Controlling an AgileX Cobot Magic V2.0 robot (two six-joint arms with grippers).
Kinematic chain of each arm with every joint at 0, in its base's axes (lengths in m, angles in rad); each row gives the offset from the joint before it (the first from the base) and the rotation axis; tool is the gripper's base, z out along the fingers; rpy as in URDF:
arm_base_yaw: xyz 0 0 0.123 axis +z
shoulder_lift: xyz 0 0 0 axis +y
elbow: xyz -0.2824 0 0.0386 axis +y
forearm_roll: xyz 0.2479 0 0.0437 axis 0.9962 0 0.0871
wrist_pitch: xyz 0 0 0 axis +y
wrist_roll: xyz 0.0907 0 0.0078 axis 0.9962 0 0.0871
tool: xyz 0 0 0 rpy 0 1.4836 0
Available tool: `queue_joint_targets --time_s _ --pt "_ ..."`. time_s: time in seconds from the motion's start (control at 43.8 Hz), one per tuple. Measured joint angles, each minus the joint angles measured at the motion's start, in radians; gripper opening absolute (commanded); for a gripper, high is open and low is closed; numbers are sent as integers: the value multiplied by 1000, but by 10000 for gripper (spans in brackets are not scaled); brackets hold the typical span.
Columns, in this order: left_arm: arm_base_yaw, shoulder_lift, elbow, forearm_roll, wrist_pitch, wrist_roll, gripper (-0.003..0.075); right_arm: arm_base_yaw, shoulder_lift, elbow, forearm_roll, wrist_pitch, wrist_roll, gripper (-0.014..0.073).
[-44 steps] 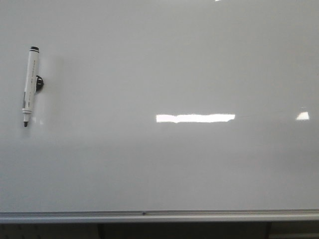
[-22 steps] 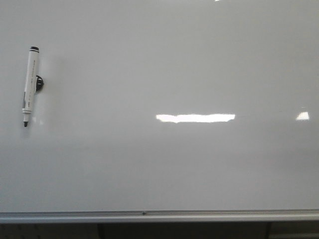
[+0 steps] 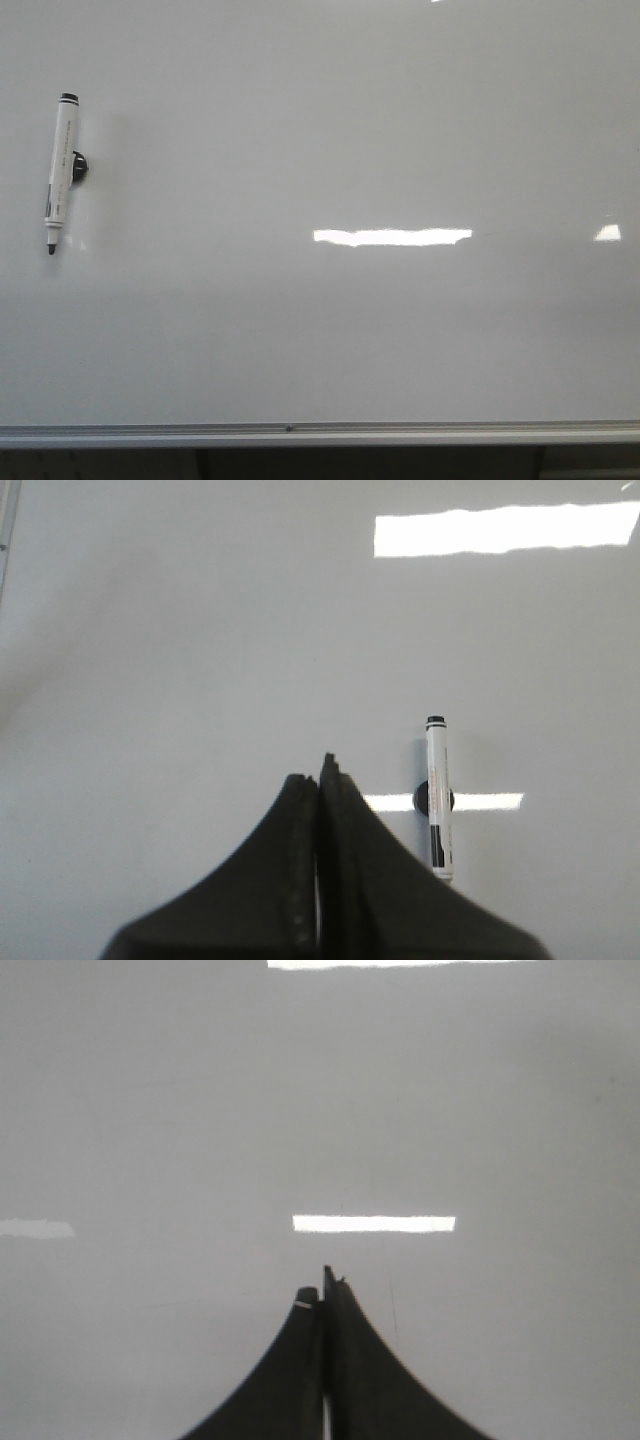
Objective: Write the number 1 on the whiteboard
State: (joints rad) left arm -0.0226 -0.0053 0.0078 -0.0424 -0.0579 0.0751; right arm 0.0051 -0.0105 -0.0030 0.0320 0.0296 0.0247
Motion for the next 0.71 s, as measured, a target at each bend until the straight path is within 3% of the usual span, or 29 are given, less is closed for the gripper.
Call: queue_joint_targets --time_s 0.366,0.708 --pt "0 0 -274 -2 134 0 -20 0 6 -290 -2 157 0 -69" --pt "0 138 -567 -2 284 0 -20 0 237 -592 -2 440 0 -69"
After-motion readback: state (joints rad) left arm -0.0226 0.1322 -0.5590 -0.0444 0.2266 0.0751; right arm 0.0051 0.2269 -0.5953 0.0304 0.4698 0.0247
